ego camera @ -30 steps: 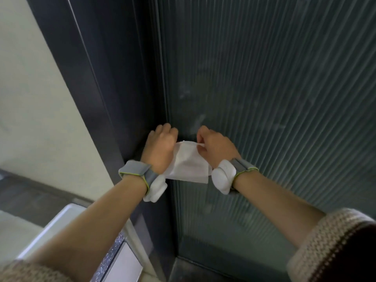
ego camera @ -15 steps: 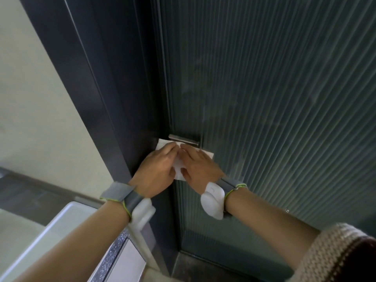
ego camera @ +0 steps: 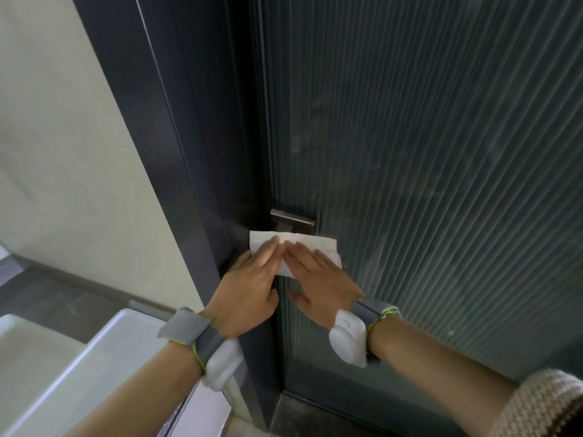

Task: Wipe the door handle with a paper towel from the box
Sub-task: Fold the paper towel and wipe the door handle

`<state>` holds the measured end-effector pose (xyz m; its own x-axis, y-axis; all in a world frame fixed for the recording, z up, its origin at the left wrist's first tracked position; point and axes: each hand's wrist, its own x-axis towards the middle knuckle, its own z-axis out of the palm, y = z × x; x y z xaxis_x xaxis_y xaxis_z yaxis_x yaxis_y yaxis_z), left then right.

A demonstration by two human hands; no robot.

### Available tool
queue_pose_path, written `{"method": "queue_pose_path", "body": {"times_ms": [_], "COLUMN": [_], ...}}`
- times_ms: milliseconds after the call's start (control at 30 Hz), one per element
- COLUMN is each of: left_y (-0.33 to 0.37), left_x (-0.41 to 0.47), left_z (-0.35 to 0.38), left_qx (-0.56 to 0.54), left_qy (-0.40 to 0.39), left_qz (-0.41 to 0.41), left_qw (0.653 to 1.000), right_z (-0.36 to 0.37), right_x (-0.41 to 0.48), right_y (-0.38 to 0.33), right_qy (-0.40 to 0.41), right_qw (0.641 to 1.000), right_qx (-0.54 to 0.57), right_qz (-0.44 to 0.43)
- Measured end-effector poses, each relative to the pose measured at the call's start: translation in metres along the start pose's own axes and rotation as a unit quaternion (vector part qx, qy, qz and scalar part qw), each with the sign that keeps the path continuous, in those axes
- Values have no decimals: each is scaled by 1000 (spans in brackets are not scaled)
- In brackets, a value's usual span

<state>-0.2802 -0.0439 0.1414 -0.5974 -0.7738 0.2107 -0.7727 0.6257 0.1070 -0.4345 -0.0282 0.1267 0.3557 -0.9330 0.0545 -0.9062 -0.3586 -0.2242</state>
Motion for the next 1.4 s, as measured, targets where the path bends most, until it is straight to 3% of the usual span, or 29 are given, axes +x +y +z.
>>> {"method": "queue_pose_path", "body": {"times_ms": [200, 400, 667, 867, 1067, 1267, 1400], "left_y": [-7, -13, -10, -6, -12, -13, -13], "left_x": [12, 43, 15, -2, 12, 41, 33], "left_z": [2, 1, 5, 9, 8, 3, 3], "left_qx": [-9, -123, -31, -8, -40, -135, -109], "left_qy": [-16, -57, -6, -40, -25, -74, -65], "left_qz": [-20, -74, -22, -23, -32, -67, -58], "left_qw": [1000, 988, 999, 999, 998, 986, 990], "right_z": [-6, -13, -4, 3, 0, -19, -13], "right_x": [13, 34, 12, -1, 15, 30, 24], "right_y": [5, 9, -4, -5, 3, 14, 4], "right_qy": [-19, 1, 20, 4, -4, -34, -13], "right_qw": [999, 998, 999, 1000, 1000, 999, 1000], "right_qx": [32, 61, 19, -14, -4, 18, 2], "right_qz": [9, 34, 19, -6, -4, 9, 20]}}
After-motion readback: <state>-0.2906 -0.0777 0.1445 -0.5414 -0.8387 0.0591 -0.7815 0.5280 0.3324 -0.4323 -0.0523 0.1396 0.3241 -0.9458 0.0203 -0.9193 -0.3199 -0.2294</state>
